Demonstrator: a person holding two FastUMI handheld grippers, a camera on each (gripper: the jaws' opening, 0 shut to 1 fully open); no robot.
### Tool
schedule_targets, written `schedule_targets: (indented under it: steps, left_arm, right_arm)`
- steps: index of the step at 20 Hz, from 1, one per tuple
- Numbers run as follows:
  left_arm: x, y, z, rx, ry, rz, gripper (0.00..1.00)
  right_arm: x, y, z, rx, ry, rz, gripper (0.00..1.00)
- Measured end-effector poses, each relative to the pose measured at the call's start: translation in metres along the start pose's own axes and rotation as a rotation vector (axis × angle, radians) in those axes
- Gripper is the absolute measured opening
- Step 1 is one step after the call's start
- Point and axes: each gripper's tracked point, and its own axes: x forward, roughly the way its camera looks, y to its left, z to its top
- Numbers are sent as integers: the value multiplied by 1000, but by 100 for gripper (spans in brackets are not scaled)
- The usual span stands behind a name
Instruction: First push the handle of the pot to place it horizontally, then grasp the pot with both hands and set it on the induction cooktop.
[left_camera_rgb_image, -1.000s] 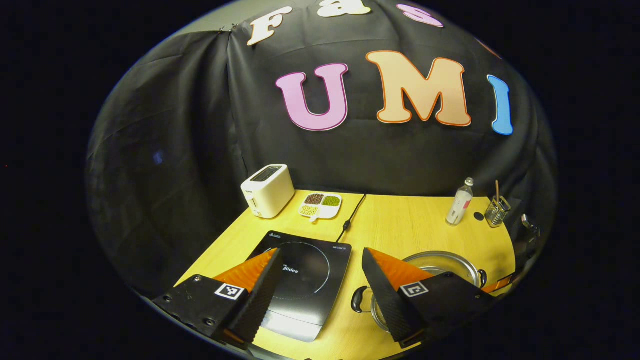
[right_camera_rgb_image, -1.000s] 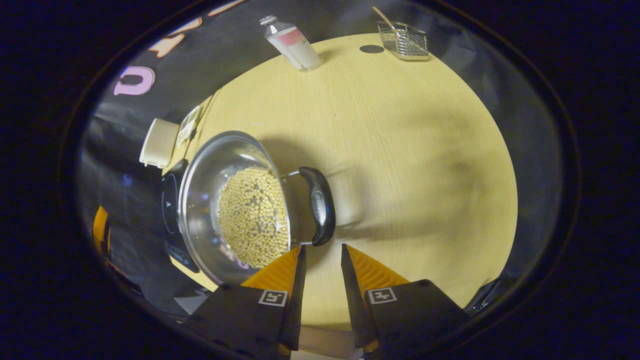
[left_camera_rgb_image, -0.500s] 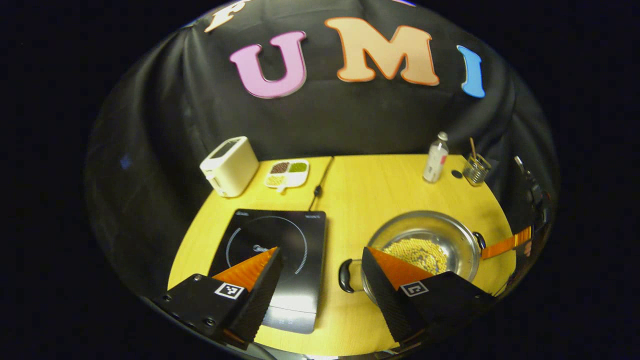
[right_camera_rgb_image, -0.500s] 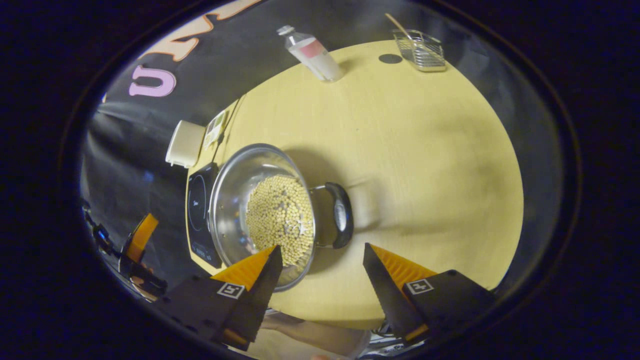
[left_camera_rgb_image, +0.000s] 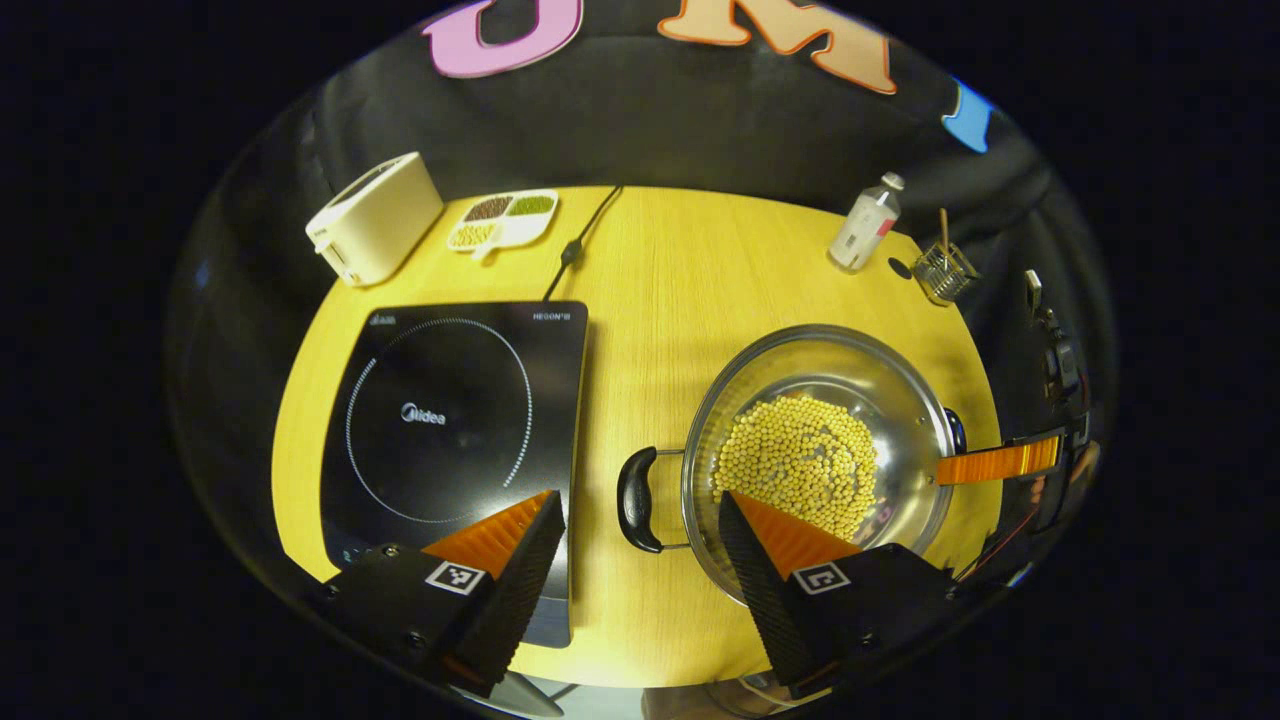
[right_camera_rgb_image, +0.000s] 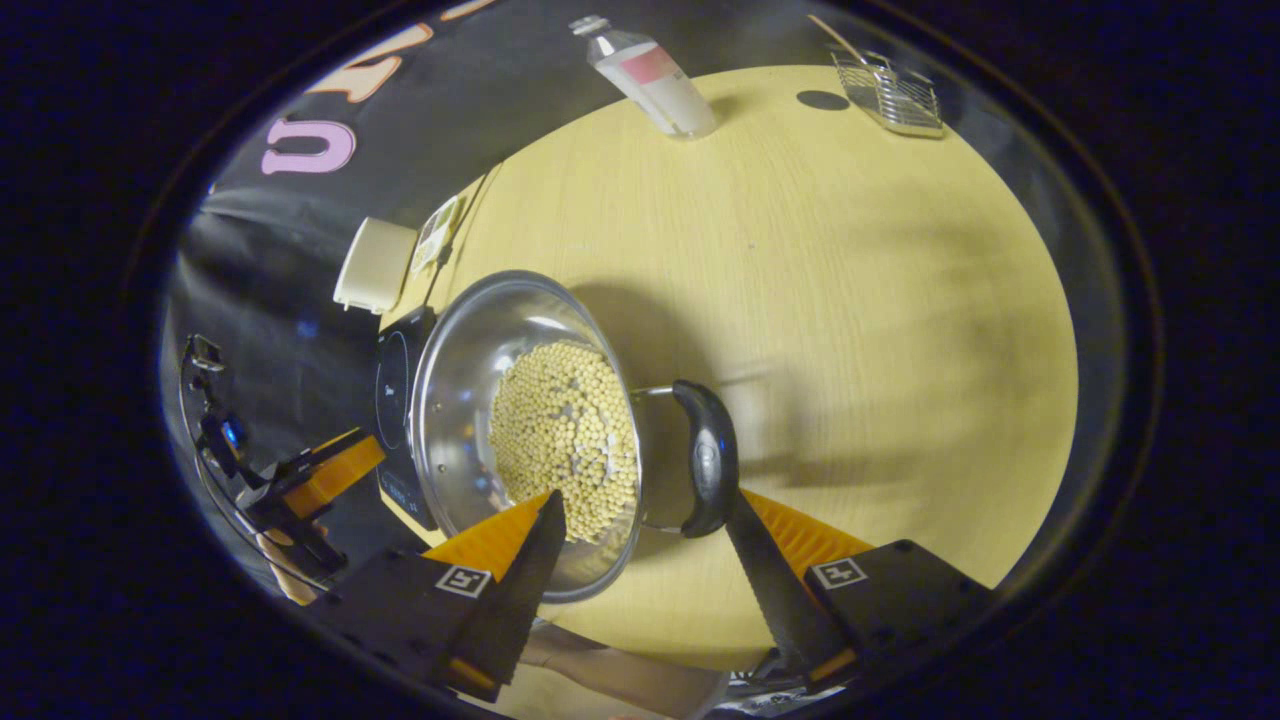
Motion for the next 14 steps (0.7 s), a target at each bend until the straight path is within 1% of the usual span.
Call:
schedule_targets:
  steps: [3, 6, 7, 8, 9, 11, 12, 13, 14]
  left_arm:
    - [19, -4, -10, -69, 93, -20, 94]
    - [33, -9, -17, -101, 151, -27, 91]
    - [37, -10, -17, -100, 159, -31, 90]
    - [41, -11, -17, -98, 170, -33, 94]
    - [45, -12, -18, -96, 180, -31, 88]
    - [53, -14, -19, -99, 199, -36, 85]
    - [57, -13, -22, -97, 215, -32, 81]
    - [60, -12, -23, -93, 227, -25, 83]
    - [62, -11, -23, -90, 232, -18, 73]
  right_arm:
    - [11, -1, 0, 10, 21, 9, 99]
    - [20, 1, -2, 11, 46, 27, 99]
    - [22, 1, -1, 12, 54, 32, 95]
    - [24, 1, 0, 13, 62, 37, 83]
    - [25, 0, -1, 11, 68, 40, 83]
    - [32, -3, 0, 5, 72, 34, 83]
    - [37, -5, 1, 9, 70, 26, 83]
    - [36, -8, 0, 6, 74, 22, 67]
    - [38, -12, -1, 5, 80, 11, 65]
